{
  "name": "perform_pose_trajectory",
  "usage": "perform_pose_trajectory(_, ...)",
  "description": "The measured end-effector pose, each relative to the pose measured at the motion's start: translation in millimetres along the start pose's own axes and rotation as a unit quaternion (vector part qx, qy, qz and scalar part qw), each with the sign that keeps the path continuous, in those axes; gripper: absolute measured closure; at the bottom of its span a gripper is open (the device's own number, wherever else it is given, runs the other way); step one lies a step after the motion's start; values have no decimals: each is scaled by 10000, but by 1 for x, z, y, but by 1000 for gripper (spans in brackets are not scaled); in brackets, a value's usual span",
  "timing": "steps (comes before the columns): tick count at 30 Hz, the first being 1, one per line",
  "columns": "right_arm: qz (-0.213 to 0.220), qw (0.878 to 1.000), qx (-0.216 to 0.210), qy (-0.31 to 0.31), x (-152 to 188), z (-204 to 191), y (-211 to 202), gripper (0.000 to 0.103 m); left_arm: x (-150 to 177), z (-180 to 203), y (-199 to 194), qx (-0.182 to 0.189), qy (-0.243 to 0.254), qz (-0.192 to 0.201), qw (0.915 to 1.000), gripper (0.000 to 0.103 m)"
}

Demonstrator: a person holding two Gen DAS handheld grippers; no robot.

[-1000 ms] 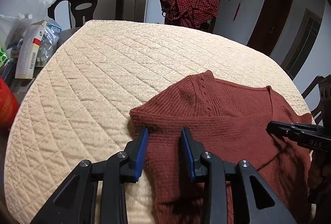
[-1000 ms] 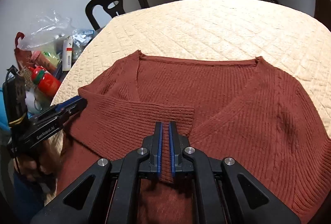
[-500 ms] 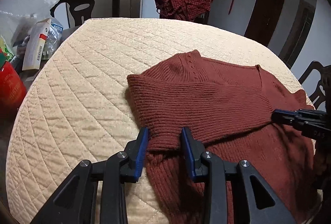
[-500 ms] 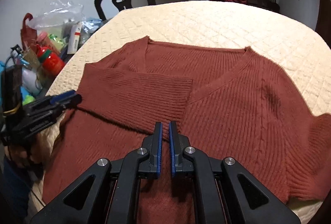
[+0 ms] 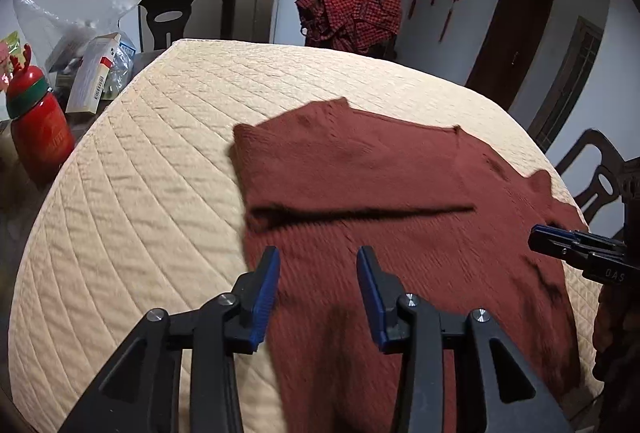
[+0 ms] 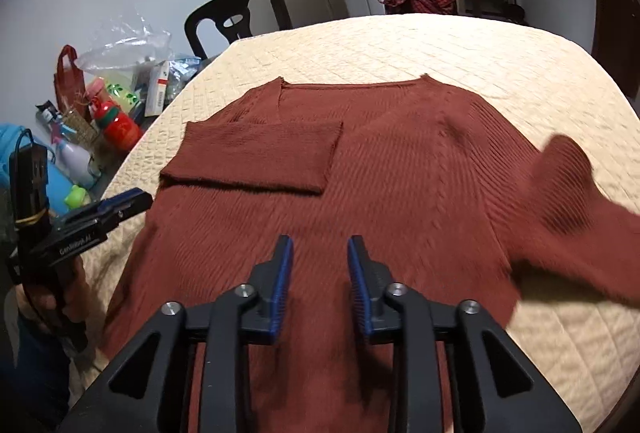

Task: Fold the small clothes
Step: 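Move the right gripper to the other sleeve cuff and grasp it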

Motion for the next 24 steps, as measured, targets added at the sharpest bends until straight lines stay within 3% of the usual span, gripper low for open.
perform_pose_trajectory(2,57,10000,24,-15,10,0,-8,61,8,7,-5,16,23,3,10000,58)
perform_pose_trajectory(8,66,9996,55,257,34,14,-19,61,22,25,-14,103,82,44,9999,53)
perform_pose_trajectory(15,222,9968,99,767,38,42,-30,61,18,47,-5,217,170,-64,9996,52)
perform_pose_trajectory(24,597,9793,366,1898,46,116,-57,60,-1,89,3,290,575,47,9979,48)
Point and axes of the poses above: each gripper's, at about its wrist camera, not at the fingertips, and y roughly the way its jaws point, z to its right, x to its underside, the point moved 10 cm from there along y, roughly the way its jaws point, and after that the axes turned 9 degrees about -z, right-handed, at the moved point
